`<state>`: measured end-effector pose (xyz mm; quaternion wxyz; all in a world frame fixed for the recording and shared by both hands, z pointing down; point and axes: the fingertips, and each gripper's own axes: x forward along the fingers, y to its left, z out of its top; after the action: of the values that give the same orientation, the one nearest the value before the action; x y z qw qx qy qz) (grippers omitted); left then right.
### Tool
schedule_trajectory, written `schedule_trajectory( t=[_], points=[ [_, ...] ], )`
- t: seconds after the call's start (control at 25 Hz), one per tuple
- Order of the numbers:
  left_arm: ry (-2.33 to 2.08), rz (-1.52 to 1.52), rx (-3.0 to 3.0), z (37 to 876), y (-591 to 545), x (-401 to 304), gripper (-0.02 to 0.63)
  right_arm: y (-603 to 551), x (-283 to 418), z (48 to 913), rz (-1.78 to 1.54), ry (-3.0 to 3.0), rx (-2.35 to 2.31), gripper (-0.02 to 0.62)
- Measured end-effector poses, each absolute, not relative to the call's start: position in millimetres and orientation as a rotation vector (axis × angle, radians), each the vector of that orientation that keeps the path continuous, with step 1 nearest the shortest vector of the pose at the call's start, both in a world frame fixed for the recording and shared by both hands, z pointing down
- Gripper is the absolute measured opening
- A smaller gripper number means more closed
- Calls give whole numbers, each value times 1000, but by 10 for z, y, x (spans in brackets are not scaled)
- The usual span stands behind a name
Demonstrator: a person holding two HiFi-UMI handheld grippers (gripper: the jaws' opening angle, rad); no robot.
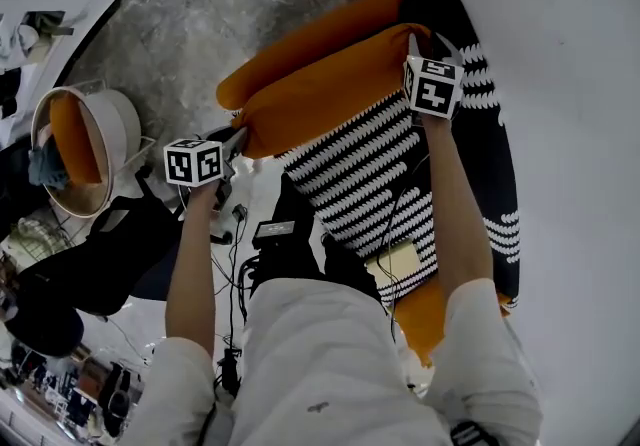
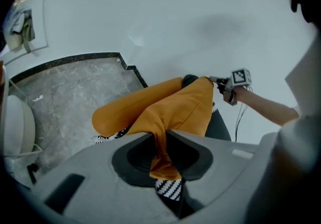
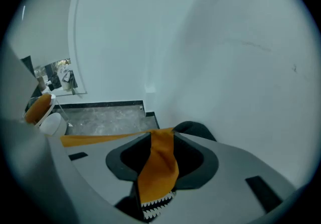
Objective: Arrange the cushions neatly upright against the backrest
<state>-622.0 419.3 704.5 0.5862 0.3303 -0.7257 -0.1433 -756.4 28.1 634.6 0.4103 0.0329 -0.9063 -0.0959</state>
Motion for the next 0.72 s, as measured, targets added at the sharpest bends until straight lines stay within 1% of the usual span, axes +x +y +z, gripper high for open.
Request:
schedule_trajectory(
  t=[0.12,0.24,0.36,0.44,0.52,0.6,0.68,0.72],
  points=[
    [-1767,-355,722,7005,4339,-6438,101,475,-7249,6197,-224,-2308,18,127],
    [-1823,-314,672,6995,4388,-6659,119,559,-6831,6218,-201,-2282,-30,127],
    [-1846,-268,658,6961,4432,-6690,135,643,-6354,6282,-142,-2238,-38,126],
    [-1860,-321,633,6953,4486,-6680,149,712,-6052,6331,-88,-2211,-46,126],
    [-1874,-434,594,6934,4520,-6726,173,763,-5785,6358,-43,-2192,-49,126],
    [-1906,-481,556,6899,4602,-6801,206,805,-5545,6348,-21,-2178,-46,126],
    [-1960,-411,535,6839,4713,-6871,267,825,-5340,6303,2,-2177,-31,126],
    [-1984,-354,540,6789,4741,-6887,277,827,-5246,6270,20,-2183,-17,126]
  ],
)
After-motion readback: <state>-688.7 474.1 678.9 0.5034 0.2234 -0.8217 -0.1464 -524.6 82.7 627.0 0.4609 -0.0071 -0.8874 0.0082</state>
